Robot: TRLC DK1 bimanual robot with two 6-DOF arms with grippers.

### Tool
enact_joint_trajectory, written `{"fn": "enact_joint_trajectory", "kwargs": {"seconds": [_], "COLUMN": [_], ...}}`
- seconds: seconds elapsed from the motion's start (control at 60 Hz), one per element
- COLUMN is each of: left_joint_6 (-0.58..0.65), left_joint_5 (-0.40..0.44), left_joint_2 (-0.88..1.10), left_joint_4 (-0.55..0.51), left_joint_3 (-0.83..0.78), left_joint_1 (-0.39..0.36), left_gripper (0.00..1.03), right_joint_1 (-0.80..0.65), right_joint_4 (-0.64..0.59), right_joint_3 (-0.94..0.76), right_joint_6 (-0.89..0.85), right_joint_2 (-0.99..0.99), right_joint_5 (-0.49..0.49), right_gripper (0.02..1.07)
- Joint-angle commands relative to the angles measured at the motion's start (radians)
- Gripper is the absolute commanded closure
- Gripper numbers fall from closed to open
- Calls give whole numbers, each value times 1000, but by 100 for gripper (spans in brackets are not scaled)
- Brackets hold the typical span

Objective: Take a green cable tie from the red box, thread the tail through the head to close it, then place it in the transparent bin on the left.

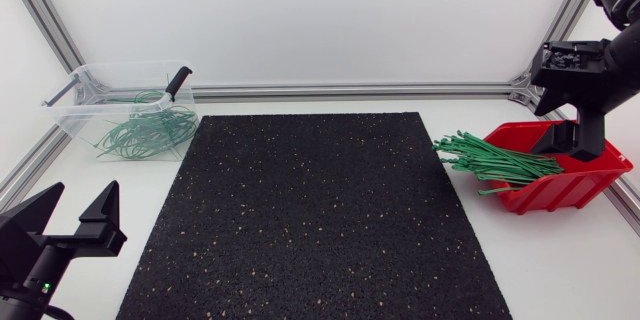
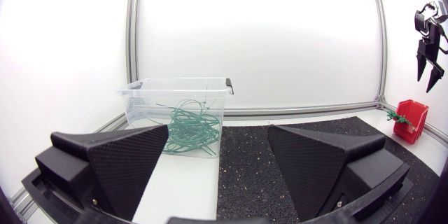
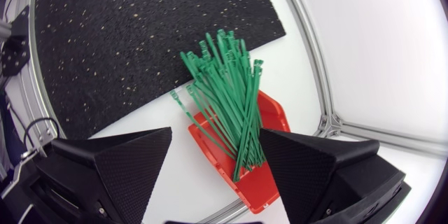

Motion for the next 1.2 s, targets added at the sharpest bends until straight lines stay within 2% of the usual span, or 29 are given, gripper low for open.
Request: {"fn": "enact_joint_trajectory", "kwargs": {"seconds": [0.0, 0.267, 0.383, 0.7, 0.833, 0.883, 1.183], "left_joint_6": [-15, -15, -15, -15, -15, -15, -15], "left_joint_5": [0, 0, 0, 0, 0, 0, 13], "left_joint_2": [-4, -4, -4, -4, -4, -4, -4], "left_joint_4": [-20, -20, -20, -20, -22, -22, -27], "left_joint_3": [-39, -39, -39, -39, -39, -39, -38], "left_joint_1": [8, 13, 13, 13, 13, 13, 13], "left_gripper": [4, 4, 4, 4, 4, 4, 4], "right_joint_1": [10, 41, 48, 65, 73, 74, 61], "right_joint_4": [-33, -60, -53, 83, 187, 203, 289], "right_joint_3": [-39, -55, -110, -259, -342, -352, -386], "right_joint_6": [-129, -259, -317, -337, -357, -359, -382], "right_joint_2": [15, 57, 66, 66, 55, 61, 90], "right_joint_5": [14, 55, 57, 83, 86, 86, 78], "right_gripper": [16, 17, 33, 34, 36, 39, 40]}}
